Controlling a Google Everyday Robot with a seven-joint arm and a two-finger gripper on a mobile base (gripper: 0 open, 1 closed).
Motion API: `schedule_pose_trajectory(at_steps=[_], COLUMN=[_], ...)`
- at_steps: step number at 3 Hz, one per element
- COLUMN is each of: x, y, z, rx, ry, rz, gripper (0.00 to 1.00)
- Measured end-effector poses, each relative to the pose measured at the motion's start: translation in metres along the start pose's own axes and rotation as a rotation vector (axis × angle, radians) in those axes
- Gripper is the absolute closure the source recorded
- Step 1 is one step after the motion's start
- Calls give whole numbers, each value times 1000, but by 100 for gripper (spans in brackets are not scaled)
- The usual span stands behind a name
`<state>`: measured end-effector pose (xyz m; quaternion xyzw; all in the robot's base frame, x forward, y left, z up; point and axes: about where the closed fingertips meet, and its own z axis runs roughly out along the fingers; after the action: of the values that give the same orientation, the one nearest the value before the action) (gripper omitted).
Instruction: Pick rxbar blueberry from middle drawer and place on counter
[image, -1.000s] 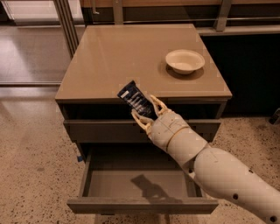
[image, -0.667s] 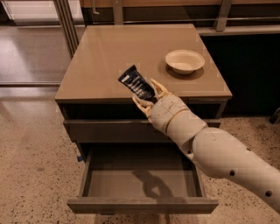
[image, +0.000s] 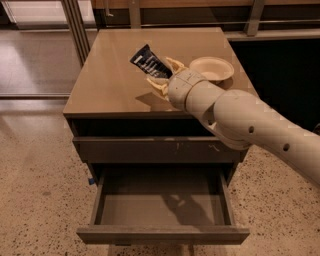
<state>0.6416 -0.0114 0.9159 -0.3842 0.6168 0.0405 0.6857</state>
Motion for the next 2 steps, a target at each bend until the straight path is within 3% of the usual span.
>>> schedule_pose_trajectory(at_steps=[1, 2], x=[1, 25], y=[-8, -14], z=[39, 69], rx=[-53, -80], ry=[15, 59], rz=[45, 92], gripper=[100, 100])
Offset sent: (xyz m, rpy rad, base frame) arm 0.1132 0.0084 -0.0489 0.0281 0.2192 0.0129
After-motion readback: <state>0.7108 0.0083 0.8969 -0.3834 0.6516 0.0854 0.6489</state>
